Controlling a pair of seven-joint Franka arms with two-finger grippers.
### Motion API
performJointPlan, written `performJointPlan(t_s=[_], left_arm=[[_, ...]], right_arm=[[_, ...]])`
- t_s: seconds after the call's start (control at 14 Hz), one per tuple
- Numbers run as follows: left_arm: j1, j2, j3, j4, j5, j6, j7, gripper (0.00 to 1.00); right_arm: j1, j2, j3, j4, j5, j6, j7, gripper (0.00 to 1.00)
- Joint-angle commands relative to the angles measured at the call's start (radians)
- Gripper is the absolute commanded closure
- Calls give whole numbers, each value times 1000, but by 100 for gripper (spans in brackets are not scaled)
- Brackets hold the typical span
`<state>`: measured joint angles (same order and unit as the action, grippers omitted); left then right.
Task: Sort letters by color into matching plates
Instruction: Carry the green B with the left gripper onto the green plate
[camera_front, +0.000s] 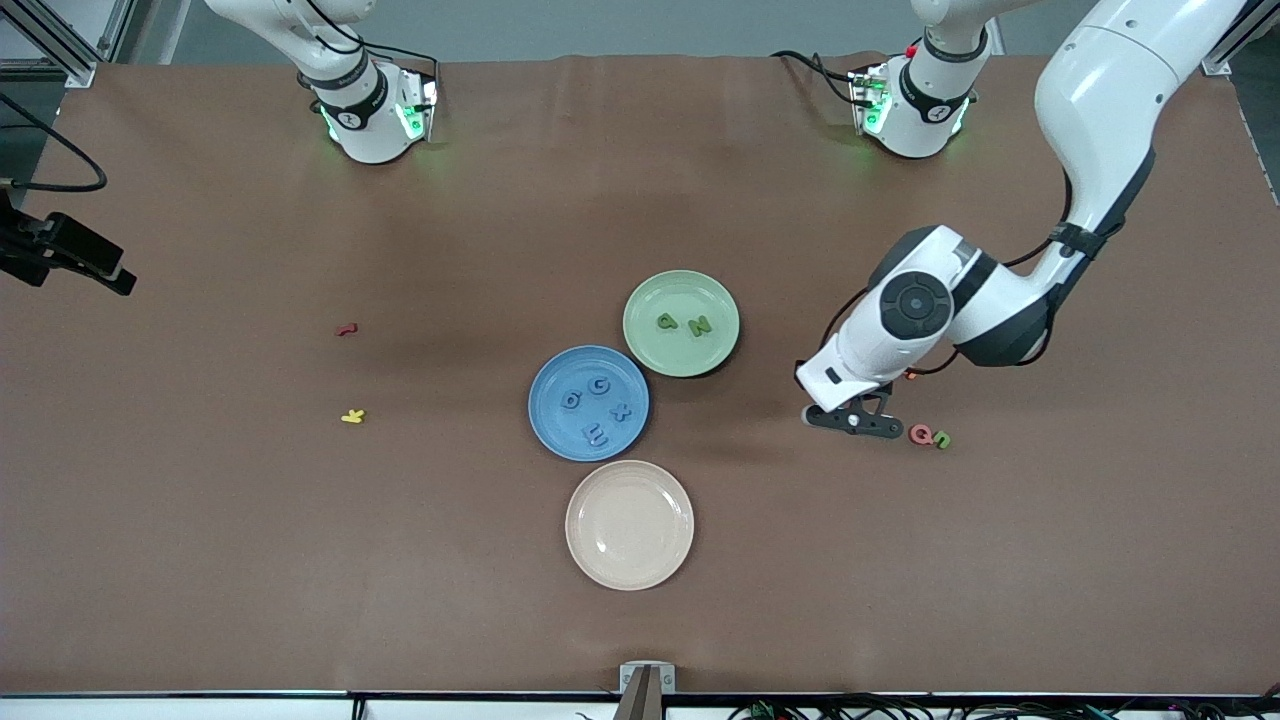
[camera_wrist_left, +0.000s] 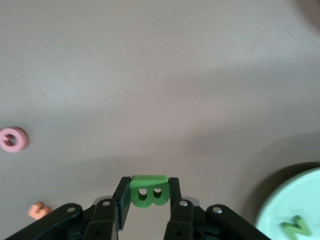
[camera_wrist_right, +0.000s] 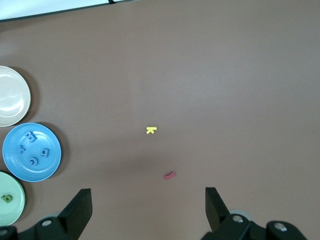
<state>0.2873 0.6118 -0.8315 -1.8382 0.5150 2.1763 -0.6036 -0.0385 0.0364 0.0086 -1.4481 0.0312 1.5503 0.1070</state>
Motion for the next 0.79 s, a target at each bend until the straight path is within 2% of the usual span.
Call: performJointPlan(t_s=[0.0,0.72], left_arm=[[-68,3,2,20,-27,-23,-108,100],[-342,88,6,19,-24,2,-634,99]], right_arm=[[-11,0,13,17,-14,-7,7,0],[-14,2,13,15,-13,-6,-1,0]])
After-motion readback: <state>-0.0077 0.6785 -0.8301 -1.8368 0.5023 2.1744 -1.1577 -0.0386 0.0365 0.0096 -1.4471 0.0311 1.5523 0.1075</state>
